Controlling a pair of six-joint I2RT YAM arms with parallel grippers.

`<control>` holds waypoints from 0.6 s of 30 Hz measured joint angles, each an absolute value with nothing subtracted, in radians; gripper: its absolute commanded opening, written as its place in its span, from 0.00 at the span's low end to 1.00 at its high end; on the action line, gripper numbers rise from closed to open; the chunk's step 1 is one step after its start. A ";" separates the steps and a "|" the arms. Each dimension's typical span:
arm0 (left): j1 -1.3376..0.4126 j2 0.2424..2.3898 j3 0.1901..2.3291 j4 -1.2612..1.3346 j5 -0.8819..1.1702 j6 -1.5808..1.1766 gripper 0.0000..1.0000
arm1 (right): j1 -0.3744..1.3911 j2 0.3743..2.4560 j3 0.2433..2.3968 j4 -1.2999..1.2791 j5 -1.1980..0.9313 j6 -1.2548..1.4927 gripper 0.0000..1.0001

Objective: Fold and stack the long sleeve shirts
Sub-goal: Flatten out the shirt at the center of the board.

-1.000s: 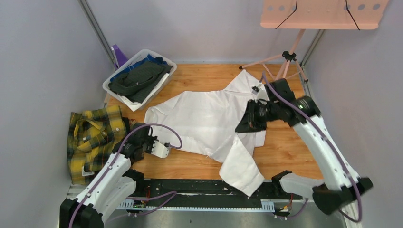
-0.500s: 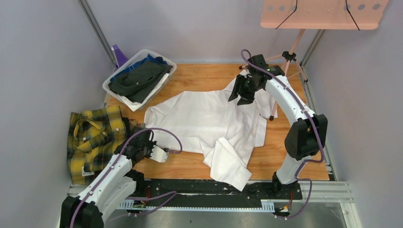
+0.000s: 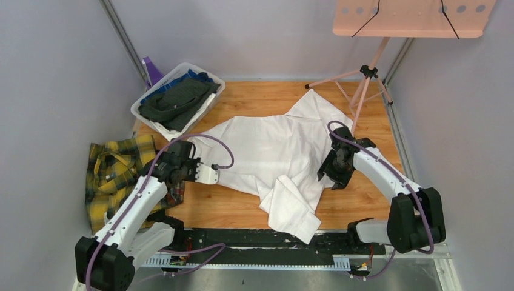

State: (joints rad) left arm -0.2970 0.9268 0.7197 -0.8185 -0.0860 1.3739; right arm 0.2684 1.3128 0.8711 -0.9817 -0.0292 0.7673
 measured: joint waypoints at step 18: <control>-0.294 0.934 0.492 -0.728 -0.160 1.395 0.08 | 0.252 1.525 0.854 -0.857 0.184 0.879 0.01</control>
